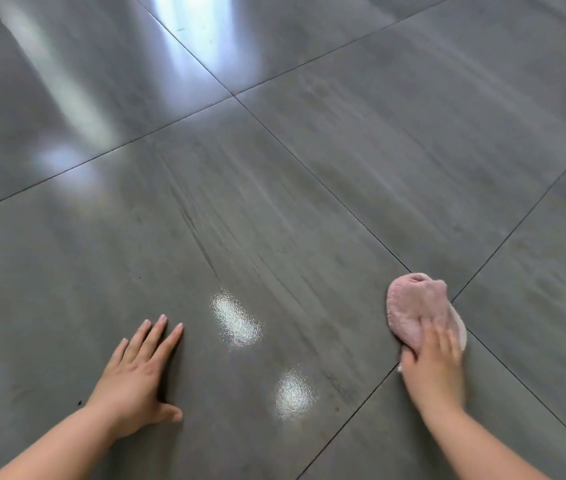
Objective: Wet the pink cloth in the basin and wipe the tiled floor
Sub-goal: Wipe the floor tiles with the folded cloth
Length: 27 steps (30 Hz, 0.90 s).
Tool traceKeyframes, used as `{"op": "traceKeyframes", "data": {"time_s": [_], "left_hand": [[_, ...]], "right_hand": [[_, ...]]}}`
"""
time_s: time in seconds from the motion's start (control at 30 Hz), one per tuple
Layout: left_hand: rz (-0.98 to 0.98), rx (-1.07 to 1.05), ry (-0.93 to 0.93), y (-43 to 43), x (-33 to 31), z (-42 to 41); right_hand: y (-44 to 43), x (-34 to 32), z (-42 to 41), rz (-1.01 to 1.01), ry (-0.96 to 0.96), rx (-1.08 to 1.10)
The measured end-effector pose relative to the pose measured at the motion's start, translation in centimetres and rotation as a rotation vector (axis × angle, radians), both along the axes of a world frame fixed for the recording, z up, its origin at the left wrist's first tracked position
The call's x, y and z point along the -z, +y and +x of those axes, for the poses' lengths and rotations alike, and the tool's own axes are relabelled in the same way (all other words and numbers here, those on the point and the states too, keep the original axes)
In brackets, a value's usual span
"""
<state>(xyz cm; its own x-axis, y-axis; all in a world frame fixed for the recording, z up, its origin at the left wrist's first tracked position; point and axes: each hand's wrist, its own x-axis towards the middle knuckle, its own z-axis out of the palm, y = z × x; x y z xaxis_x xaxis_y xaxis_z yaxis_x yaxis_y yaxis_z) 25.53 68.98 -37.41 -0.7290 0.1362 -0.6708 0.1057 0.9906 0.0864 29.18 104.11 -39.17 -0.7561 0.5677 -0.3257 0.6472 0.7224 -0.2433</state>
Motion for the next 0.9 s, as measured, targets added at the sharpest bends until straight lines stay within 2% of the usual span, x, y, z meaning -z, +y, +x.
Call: {"op": "traceKeyframes", "data": {"time_s": [0.03,0.13,0.27,0.33,0.4,0.53,0.57,0.67,0.73,0.8,0.83,0.9], "left_hand": [[-0.004,0.003,-0.001,0.1,0.0,0.0],[0.002,0.000,-0.001,0.1,0.1,0.0],[0.013,-0.005,0.003,-0.1,0.0,0.0],[0.022,-0.011,-0.003,-0.3,0.0,0.0],[0.037,-0.019,-0.007,-0.5,0.0,0.0],[0.043,-0.028,-0.016,-0.6,0.1,0.0],[0.039,-0.030,-0.022,-0.5,0.1,0.0],[0.014,-0.016,-0.013,-0.3,0.2,-0.1],[0.003,-0.008,-0.007,-0.2,0.1,-0.1],[0.002,-0.007,-0.012,-0.2,0.0,-0.1],[0.004,-0.007,-0.014,-0.3,0.0,-0.1],[0.005,0.001,-0.015,-0.4,-0.1,-0.1]], "right_hand": [[-1.2,0.1,0.0,0.043,0.011,-0.067],[-6.4,1.4,0.6,0.153,0.142,-0.547],[-10.5,1.5,1.8,0.035,0.000,-1.019],[-8.7,2.1,1.2,0.098,-0.056,-1.146],[-5.0,2.6,-0.2,0.130,-0.032,-1.041],[1.4,0.8,-1.4,0.061,0.090,-0.397],[1.7,0.1,-1.6,0.066,0.063,-0.257],[-0.4,0.1,-2.2,0.008,-0.014,-0.097],[-3.9,0.2,-2.3,0.021,0.040,-0.255],[-7.9,1.0,-1.5,0.117,0.083,-0.628],[-9.8,1.3,-1.1,0.144,0.056,-0.746],[-12.2,1.3,-1.3,0.029,0.010,-0.940]]}}
